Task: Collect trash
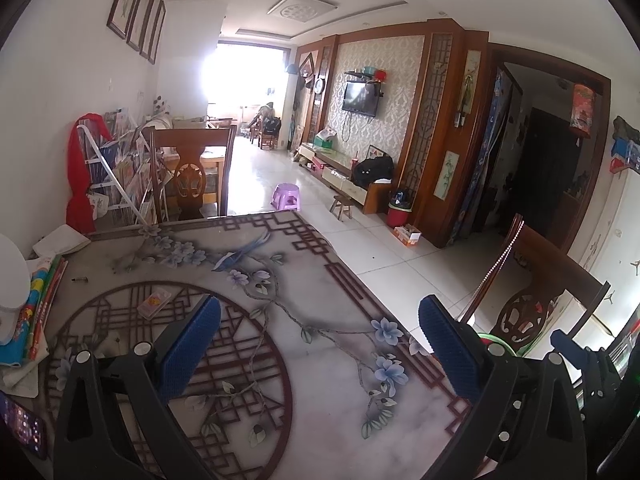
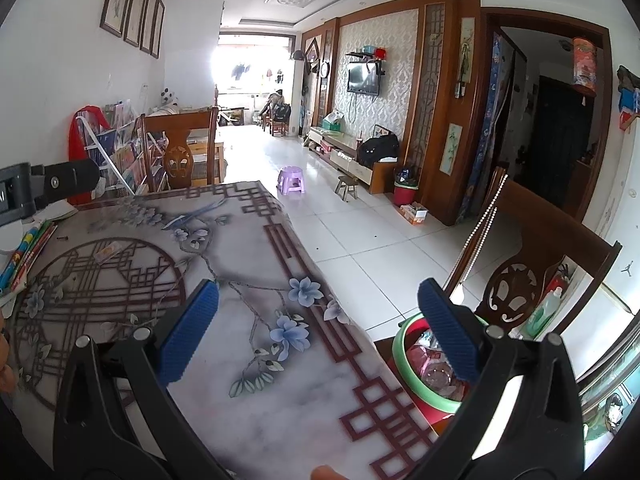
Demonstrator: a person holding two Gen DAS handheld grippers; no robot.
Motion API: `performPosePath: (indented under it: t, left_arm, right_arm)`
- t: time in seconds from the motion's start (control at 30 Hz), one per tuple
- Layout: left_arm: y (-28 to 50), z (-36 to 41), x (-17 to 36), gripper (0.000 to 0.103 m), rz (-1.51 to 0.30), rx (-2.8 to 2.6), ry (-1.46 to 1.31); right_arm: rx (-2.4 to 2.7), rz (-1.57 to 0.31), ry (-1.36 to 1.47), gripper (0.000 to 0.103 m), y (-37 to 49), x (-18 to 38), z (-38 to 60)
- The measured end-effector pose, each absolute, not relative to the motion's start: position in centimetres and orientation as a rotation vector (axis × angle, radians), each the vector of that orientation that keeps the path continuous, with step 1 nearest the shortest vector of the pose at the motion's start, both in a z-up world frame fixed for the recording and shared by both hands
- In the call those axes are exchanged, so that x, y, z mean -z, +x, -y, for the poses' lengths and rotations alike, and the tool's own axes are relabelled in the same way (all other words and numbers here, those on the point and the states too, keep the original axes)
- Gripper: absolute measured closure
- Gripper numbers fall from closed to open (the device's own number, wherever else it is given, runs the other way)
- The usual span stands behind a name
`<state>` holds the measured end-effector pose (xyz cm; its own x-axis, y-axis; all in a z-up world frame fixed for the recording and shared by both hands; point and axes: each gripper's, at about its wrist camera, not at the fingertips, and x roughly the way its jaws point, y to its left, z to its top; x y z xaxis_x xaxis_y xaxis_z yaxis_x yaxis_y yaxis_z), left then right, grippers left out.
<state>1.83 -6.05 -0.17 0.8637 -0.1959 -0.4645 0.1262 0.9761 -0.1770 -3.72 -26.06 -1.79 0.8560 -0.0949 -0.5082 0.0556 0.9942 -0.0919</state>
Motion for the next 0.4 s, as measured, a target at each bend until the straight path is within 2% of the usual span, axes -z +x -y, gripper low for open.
performPosePath:
  t: [0.2,0.4]
  left_arm:
    - [1.8,5.8,1.0,0.008,-0.505,0.124,-0.110]
    - [2.1,4.3,4.1,0.008,-0.599,0.011,-0.082]
  right_arm:
    - [0.012,-0.639,-0.055,0.005,-1.6,4.5,25.6]
    - [-0.141,-0.831,-0.156,0.005,3.5,12.7,23.4]
